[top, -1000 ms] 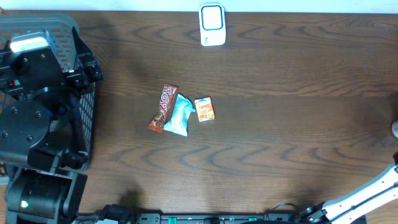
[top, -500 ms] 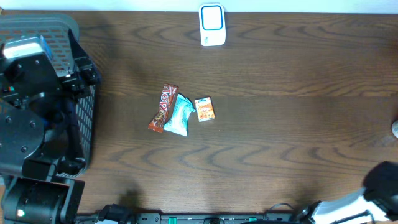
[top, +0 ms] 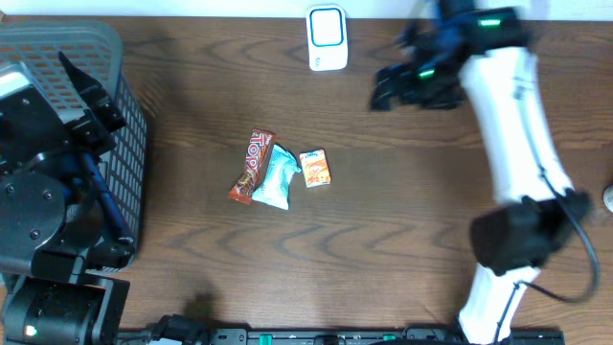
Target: Scan the item barcode
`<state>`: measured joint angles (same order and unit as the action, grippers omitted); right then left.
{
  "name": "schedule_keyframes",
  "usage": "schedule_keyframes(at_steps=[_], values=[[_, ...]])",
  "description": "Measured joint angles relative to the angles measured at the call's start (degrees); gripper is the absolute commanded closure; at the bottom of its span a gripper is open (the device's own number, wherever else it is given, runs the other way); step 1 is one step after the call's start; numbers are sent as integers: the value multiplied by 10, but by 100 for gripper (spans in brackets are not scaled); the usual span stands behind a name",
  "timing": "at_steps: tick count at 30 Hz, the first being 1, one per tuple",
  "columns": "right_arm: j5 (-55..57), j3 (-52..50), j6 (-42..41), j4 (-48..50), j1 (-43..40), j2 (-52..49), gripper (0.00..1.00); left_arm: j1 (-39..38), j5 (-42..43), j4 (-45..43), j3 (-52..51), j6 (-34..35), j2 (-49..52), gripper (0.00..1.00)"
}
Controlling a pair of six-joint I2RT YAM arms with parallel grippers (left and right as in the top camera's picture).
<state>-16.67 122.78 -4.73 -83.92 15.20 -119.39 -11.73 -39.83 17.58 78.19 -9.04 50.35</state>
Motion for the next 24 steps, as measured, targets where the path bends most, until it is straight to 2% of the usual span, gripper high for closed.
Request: schedule_keyframes(at_steps=[2,5,12,20,24], values=[[0,0,-5,8,35,-33,23,0,-5,0,0,0,0,2],[-1,-2,-24,22,79,-80,1,0,-9,0,0,0,0,2],[4,-4,-40,27,133,-143,1,0,-10,0,0,0,0,2],[70,-4,-64,35,188,-207,2,0,-10,0,0,0,0,2],[96,-6,-70,36,198,-224,12,0,-10,0,0,0,0,2]])
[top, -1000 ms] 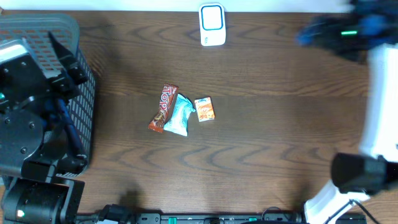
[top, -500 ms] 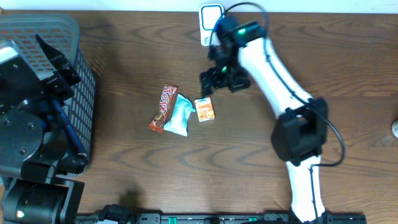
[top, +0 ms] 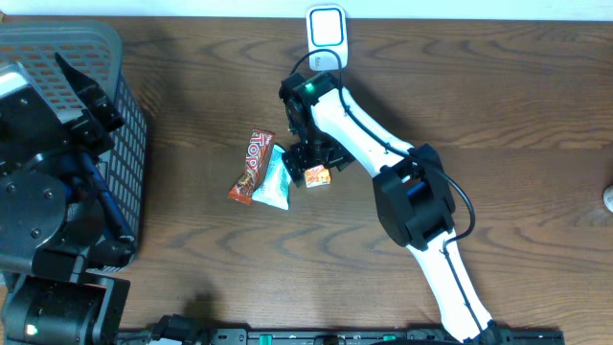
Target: Scan the item barcode
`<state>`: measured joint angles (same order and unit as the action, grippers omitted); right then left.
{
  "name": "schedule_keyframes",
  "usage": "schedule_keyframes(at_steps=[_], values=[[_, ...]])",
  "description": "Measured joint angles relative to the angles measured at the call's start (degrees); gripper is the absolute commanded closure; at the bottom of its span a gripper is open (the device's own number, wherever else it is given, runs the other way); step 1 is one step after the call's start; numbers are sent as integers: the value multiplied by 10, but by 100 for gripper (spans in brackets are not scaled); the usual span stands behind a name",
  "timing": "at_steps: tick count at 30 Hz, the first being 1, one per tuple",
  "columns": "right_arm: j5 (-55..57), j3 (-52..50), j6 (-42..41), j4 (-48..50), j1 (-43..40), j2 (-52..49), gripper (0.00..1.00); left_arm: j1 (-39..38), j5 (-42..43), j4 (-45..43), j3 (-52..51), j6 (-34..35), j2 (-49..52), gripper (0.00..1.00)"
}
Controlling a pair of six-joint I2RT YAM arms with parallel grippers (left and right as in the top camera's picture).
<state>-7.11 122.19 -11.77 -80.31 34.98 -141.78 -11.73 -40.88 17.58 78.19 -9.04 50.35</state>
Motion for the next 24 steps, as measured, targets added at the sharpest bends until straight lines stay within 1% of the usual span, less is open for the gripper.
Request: schedule_keyframes(at_steps=[7,8,14,16,19,24], values=[[57,0,-12,-16,-1,-2,39,0,0,0,0,0,0,2],[65,0,-14,-18,-1,-2,41,0,0,0,0,0,0,2],[115,0,-13,-41,-1,-2,41,0,0,0,0,0,0,2],[144,0,-13,-52,-1,-2,38,0,0,0,0,0,0,2],[191,0,-13,-68,-3,-2,30,0,0,0,0,0,0,2],[237,0,-12,-95,-10,-2,27,0,0,1,0,0,0,2]])
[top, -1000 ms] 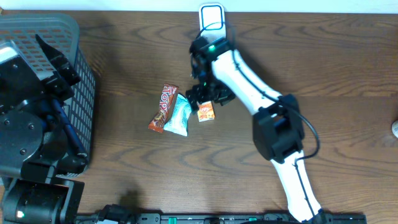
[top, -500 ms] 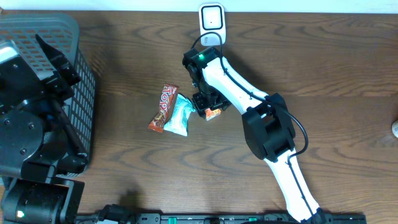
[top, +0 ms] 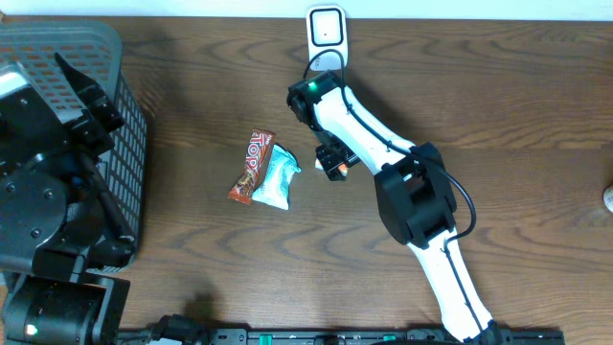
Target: Scan the item barcode
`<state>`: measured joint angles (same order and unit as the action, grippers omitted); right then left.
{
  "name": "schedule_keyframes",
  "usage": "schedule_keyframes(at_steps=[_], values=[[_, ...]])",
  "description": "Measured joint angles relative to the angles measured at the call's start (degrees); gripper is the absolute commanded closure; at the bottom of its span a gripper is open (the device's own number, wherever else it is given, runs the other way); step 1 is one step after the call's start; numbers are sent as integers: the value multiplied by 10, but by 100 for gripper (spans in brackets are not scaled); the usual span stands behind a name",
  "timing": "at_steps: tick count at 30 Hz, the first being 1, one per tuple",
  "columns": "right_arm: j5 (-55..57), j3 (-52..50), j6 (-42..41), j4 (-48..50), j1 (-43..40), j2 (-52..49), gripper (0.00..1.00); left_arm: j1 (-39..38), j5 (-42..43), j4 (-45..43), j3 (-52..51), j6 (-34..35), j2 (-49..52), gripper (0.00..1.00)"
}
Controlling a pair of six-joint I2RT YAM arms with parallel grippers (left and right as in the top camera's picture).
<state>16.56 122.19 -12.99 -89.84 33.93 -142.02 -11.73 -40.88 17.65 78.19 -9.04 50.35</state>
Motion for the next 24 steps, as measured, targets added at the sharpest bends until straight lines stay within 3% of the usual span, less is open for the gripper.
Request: schedule_keyframes(at_steps=[3,13,19,24], values=[[-3,3,0,-9,-3,0,27,0,0,0,0,0,0,2],[-131,49,-44,26,-5,12,48,0,0,1,0,0,0,2],[-144,55,-69,115,-7,16,90,0,0,2,0,0,0,2],[-143,55,-76,214,-7,16,94,0,0,2,0,2,0,2]])
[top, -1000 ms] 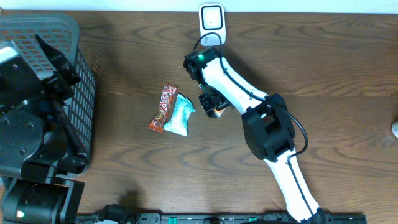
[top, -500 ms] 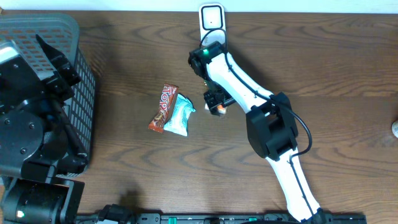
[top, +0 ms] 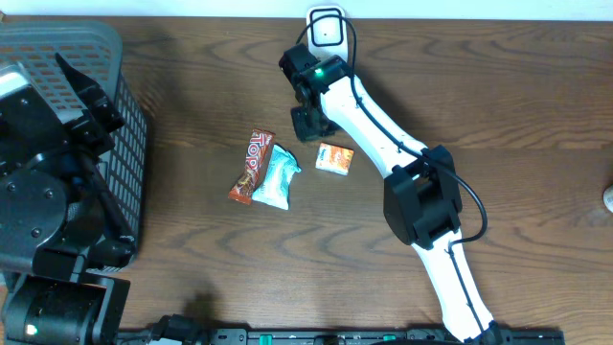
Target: Scan the item barcode
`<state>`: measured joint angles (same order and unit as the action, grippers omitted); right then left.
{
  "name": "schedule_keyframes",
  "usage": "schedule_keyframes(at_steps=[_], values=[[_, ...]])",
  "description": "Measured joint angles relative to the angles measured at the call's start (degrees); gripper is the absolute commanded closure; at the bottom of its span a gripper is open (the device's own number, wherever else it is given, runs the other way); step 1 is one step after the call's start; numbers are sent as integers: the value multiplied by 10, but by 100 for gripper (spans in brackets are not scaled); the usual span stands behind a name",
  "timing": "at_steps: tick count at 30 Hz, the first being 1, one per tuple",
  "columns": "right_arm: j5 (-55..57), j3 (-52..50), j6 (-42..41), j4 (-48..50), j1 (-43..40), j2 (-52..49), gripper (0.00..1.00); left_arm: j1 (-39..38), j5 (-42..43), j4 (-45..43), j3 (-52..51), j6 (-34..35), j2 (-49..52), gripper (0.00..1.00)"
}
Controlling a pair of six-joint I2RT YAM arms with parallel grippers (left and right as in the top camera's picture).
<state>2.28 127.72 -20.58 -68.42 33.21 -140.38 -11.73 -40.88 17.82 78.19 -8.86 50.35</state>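
A small orange box (top: 334,157) lies flat on the wooden table (top: 192,240), right of centre. My right gripper (top: 306,123) hovers just up and left of it, apart from the box and holding nothing. Its fingers look spread. The white barcode scanner (top: 327,36) stands at the table's far edge, right behind the right arm's wrist. My left gripper (top: 91,101) rests over the basket at the far left; its jaws are too dark to read.
A red candy bar (top: 251,166) and a light blue packet (top: 276,177) lie side by side left of the box. A grey plastic basket (top: 129,144) fills the left edge. The right arm's white links (top: 383,144) cross the table's right half.
The orange box was in my right gripper just off the table. Now it lies flat on the wood a little farther back, turned, and the gripper has let go and moved up-left toward the scanner.
At first my right gripper was raised at the back right, and the box lay beside the blue packet. Then the gripper was down on the box. Then it held the box to the right of the packet. Now the box lies free near the scanner.
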Motion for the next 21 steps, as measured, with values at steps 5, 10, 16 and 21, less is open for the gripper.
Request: schedule_keyframes(at_steps=[5,10,16,21], values=[[1,0,-8,36,0,0,98,0,0,0,0,0,0,2],[20,0,-19,38,-5,0,98,0,0,0,0,0,0,2],[30,-5,-23,39,-15,0,99,0,0,0,0,15,0,2],[33,-47,-24,64,-19,0,99,0,0,0,0,21,0,2]])
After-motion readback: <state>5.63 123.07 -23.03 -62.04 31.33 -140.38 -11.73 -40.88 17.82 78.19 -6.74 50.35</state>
